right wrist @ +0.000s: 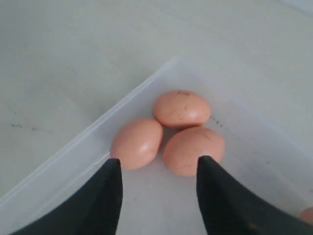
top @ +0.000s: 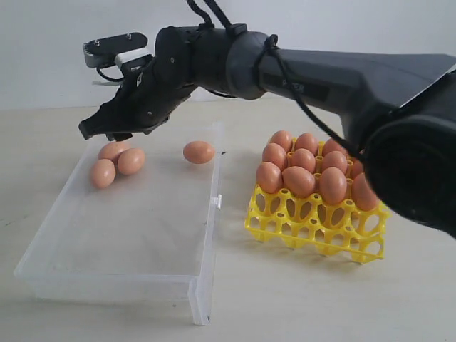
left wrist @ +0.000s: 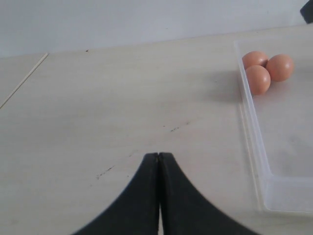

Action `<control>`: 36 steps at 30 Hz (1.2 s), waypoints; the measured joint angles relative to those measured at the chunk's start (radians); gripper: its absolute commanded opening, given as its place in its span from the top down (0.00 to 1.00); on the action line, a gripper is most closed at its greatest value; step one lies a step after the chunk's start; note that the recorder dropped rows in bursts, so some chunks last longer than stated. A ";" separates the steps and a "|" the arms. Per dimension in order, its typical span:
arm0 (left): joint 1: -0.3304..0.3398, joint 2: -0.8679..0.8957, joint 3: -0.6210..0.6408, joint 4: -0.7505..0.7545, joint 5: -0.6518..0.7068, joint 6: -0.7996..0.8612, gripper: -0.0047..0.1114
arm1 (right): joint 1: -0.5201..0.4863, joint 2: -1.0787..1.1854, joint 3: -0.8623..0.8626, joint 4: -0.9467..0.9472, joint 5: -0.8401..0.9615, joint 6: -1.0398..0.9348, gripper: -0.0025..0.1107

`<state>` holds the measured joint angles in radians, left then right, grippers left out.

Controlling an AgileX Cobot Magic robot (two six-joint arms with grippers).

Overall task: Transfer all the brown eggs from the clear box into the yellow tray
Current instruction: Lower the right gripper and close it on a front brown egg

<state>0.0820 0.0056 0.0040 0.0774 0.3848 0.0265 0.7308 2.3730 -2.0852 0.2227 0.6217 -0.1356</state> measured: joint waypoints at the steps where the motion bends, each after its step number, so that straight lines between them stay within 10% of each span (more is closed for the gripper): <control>1: 0.000 0.000 0.000 0.000 0.000 0.000 0.96 | 0.000 0.024 -0.030 0.011 0.030 0.003 0.49; 36: 0.000 0.000 0.000 0.000 0.000 0.000 0.96 | -0.024 0.279 -0.303 -0.097 0.068 0.328 0.41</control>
<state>0.0820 0.0056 0.0040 0.0774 0.3848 0.0265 0.7063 2.6524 -2.3880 0.1254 0.6898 0.1926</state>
